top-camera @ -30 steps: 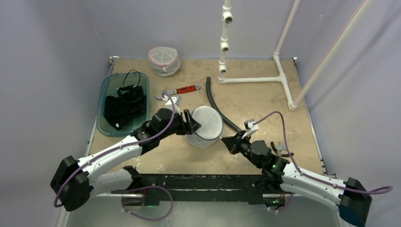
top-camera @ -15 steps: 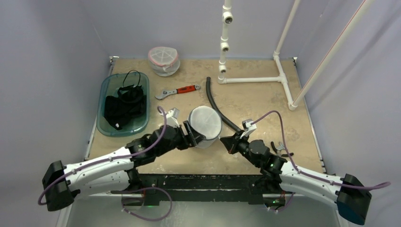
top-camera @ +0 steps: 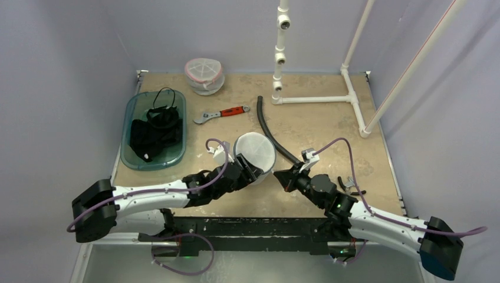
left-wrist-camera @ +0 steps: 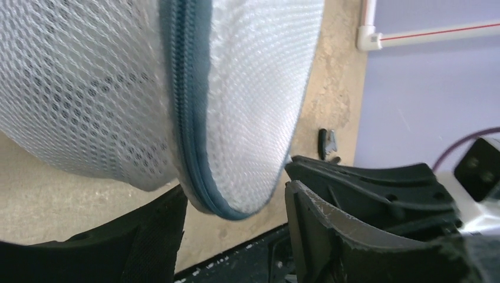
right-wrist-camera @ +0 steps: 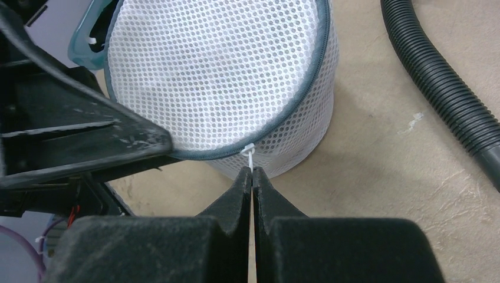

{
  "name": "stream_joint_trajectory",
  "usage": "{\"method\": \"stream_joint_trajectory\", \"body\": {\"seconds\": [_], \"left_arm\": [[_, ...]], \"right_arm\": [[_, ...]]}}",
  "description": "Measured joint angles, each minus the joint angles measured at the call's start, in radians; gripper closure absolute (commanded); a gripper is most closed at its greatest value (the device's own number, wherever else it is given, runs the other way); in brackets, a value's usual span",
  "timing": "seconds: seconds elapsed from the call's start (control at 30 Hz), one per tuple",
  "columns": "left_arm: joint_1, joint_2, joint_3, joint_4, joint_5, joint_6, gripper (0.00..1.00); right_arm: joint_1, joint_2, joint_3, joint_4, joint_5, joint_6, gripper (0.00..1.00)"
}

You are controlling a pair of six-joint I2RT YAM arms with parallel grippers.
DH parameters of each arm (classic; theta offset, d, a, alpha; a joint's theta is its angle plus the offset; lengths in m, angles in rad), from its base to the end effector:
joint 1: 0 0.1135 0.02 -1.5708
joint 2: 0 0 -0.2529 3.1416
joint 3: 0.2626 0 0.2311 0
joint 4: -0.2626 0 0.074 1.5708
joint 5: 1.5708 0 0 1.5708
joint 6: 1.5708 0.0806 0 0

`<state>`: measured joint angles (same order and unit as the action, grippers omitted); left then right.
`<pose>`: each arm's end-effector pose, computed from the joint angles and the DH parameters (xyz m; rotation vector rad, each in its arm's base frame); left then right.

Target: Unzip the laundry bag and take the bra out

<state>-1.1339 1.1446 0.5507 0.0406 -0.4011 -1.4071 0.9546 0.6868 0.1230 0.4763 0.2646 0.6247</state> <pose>0.1386 -0.2223 0.1907 -0.5624 2.2075 -1.0698 0.1307 0.1481 0.1920 -0.0763 1.7482 0.9673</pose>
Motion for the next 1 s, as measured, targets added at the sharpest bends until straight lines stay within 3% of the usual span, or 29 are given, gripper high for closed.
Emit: {"method": "stream_joint_trajectory", "body": {"seconds": [0.23,0.5,1.0], "left_arm": [[0.003,0.081,0.028,-0.006,-0.053,-0.019,0.61],[0.035,0.065,0.069,-0.068,-0.101,0.005,1.0],[0.143,-0.081,0.069,-0.146,0.004,0.137,1.0]], "right_arm": [[0.0,0.003,0.0,0.007,-0.032,-0.011,1.0],[0.001,0.022,0.0,0.017,-0.06,-0.036,1.0],[0.002,0.075,0.036,0.05,-0.014,-0.046,1.0]]}}
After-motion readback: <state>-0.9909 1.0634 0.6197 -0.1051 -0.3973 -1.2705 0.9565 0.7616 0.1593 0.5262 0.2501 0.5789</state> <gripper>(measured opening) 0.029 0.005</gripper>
